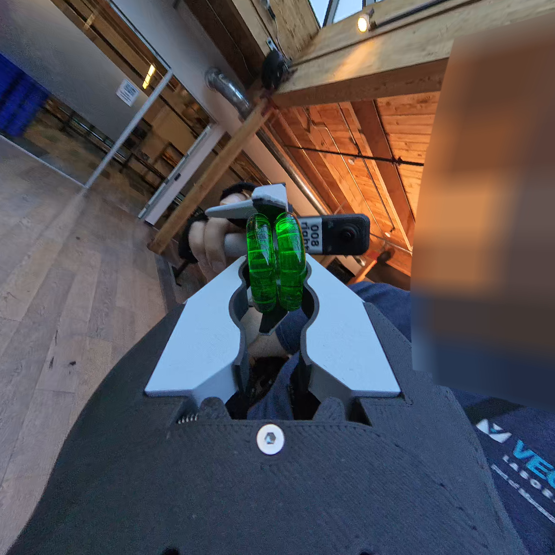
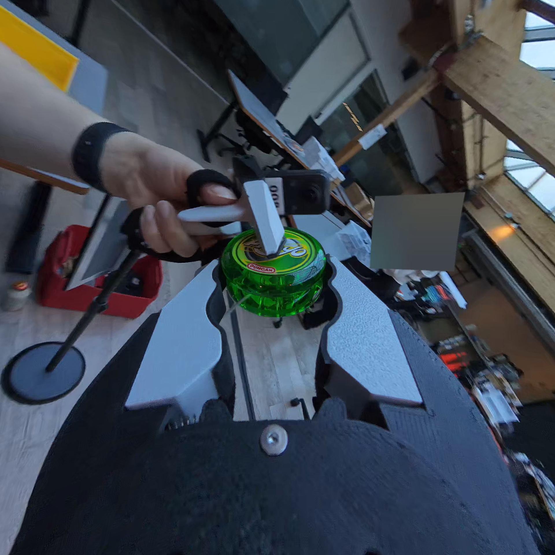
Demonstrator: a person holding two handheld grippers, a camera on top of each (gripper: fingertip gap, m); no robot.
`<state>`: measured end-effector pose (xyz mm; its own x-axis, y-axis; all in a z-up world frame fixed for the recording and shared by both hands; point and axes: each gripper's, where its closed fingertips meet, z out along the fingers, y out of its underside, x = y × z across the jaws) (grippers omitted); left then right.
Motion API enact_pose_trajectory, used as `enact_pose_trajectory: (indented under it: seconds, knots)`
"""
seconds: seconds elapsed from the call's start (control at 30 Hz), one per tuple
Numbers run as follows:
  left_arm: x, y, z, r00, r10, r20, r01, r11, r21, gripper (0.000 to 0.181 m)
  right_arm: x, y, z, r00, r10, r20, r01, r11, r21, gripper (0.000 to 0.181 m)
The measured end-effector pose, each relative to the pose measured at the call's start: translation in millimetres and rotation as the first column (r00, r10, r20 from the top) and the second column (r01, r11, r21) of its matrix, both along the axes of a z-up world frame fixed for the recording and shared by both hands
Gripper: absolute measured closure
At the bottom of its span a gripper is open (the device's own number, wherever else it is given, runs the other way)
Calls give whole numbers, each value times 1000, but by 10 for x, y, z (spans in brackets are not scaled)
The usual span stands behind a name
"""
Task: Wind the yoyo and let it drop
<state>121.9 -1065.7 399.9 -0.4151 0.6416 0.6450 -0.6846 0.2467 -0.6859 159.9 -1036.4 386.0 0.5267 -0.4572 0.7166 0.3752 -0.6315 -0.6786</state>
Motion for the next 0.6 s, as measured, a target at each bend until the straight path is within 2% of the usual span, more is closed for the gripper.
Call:
enact_pose_trajectory:
  seconds: [0.1,0.2,0.3,0.33,0.37,0.43,0.5,0.57,0.6]
  knots:
    - [-101,69,5,992,-86,93,82,996,46,151,-118,71,-22,985,130,-117,-145,981,-130,117]
    - [-260,165,-67,958,-241,158,221,966,133,148,-344,109,-134,912,255,-320,-351,890,-292,117]
    - [-446,221,-79,926,-345,154,324,935,144,150,-562,140,-145,772,332,-542,-523,817,-244,117]
    - [-463,214,-68,928,-342,151,325,937,124,151,-587,139,-143,731,340,-592,-544,813,-205,117]
    - [-422,200,-19,942,-312,122,303,949,86,153,-547,147,-102,724,345,-597,-529,833,-161,116]
    - [-159,168,163,982,-185,-26,185,983,-20,154,-256,172,115,830,326,-452,-364,932,4,93]
    - [117,189,262,992,-41,-117,28,994,-108,154,-74,118,272,926,270,-263,-226,956,185,82]
    - [260,207,265,986,66,-153,-87,987,-136,154,25,28,346,992,116,-41,-102,963,249,89]
    - [276,215,254,982,86,-166,-109,985,-136,154,26,18,383,997,48,62,-63,964,259,95]
